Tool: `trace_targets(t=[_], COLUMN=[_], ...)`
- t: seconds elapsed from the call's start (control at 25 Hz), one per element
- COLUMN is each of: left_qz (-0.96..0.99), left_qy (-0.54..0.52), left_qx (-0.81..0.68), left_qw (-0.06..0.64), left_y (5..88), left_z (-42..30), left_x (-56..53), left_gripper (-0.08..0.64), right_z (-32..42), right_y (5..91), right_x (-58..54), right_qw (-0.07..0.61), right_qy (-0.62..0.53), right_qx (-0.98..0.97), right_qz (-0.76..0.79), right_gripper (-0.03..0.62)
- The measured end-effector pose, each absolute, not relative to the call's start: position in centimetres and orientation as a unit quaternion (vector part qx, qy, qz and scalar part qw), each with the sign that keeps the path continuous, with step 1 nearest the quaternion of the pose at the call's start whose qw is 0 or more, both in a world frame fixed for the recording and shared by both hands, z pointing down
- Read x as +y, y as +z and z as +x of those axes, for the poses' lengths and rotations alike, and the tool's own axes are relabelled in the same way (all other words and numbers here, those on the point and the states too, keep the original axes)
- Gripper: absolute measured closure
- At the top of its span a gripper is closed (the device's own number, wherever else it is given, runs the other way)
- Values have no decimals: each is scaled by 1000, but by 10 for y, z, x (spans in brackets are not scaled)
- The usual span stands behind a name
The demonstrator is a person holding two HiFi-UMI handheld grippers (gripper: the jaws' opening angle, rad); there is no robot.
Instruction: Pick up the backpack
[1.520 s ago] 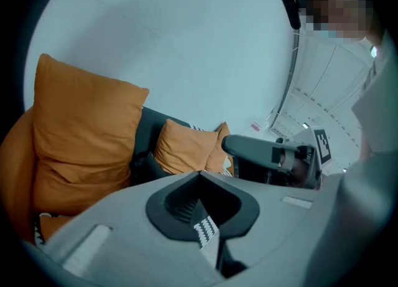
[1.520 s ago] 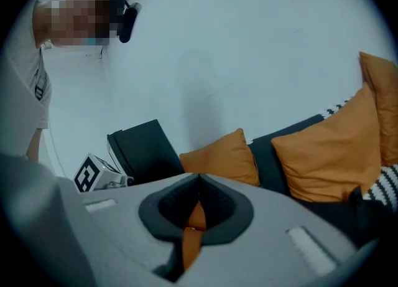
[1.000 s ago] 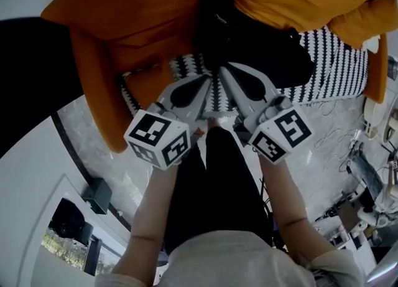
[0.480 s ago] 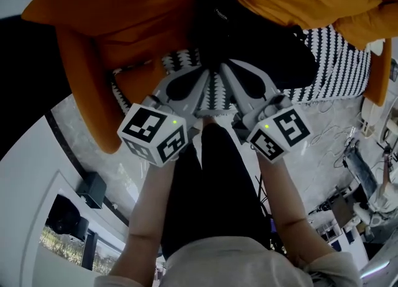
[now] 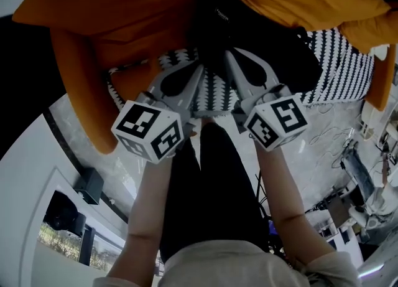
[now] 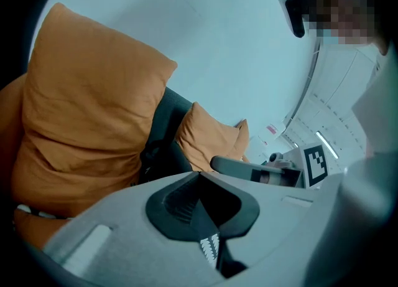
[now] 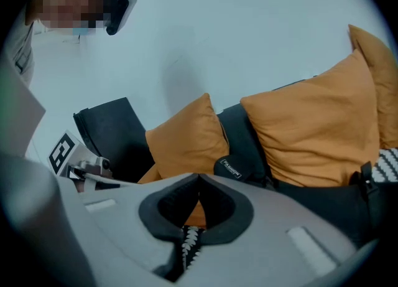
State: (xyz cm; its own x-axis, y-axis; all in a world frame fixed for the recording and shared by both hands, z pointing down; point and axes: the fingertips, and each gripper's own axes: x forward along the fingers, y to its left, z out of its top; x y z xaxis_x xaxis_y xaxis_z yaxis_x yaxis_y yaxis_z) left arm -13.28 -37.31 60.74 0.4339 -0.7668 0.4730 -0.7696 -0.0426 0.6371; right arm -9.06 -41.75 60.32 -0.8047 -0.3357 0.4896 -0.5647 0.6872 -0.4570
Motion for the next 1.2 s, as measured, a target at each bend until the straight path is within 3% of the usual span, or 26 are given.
trace_targets(t=[0.32, 0.36, 0.4, 0.56, 0.84, 1.2], left_qz=[721, 724, 726, 729, 718, 724], left_qy=[-1, -1, 1, 4, 10, -8], left_qx=[-531, -529, -529, -530, -536, -540], left_qw=[446, 443, 438, 433, 445, 429], left_y=[617, 615, 614, 615, 618, 608], left_z=[-135, -134, -134, -136, -138, -142], left_x=[-387, -389, -391, -393, -391, -389], left_gripper=[554, 554, 554, 554, 554, 554], right_z=[-91, -92, -93, -92, -102, -114], right_y=[629, 630, 631, 641, 657, 674], right_x=[-442, -443, -443, -444, -445, -446], right_qw=[175, 173, 174, 182, 173, 195], right_qy=[324, 326, 328, 327, 343, 329], right_qx=[-890, -890, -888, -880, -873, -871], right_qz=[268, 270, 270, 292, 301, 308], right_gripper=[588, 556, 412, 400, 287, 275])
